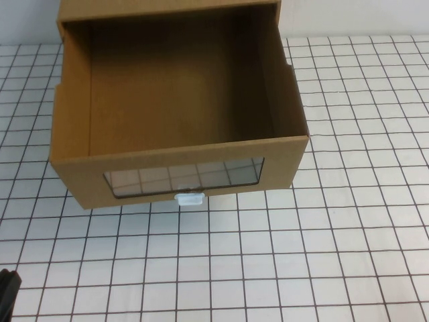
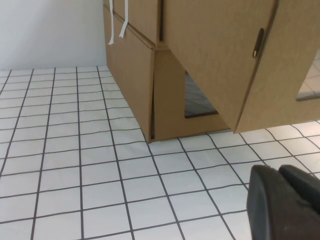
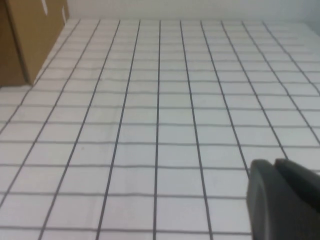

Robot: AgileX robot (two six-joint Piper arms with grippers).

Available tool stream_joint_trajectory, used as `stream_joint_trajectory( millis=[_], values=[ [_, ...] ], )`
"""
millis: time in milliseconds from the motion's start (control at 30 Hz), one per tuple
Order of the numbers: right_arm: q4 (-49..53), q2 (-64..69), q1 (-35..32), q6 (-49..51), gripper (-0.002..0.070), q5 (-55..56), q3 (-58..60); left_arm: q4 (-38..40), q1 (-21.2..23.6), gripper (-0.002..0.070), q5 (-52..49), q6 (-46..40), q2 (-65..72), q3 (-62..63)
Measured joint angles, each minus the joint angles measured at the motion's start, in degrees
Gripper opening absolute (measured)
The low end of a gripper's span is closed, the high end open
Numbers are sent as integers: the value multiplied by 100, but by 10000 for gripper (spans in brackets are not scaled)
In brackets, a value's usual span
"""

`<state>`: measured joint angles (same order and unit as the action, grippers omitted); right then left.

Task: Open the shoe box
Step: 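Pull the top drawer of the cardboard box fully open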

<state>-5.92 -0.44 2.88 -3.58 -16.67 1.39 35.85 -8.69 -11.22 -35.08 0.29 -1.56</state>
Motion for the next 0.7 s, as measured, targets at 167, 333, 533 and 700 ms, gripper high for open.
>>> stream_joint_trajectory(
  millis=[167, 333, 533, 700],
  values=[
    [-88, 0, -64, -147, -13, -315, 0, 0, 0, -2, 0, 0, 0, 0],
    [-100, 0, -64, -169, -13, -368, 0, 0, 0, -2, 0, 0, 0, 0],
    [-100, 0, -64, -174, -13, -371, 0, 0, 0, -2, 0, 0, 0, 0],
    [-100, 0, -64, -184, -13, -371, 0, 0, 0, -2, 0, 0, 0, 0]
  ],
)
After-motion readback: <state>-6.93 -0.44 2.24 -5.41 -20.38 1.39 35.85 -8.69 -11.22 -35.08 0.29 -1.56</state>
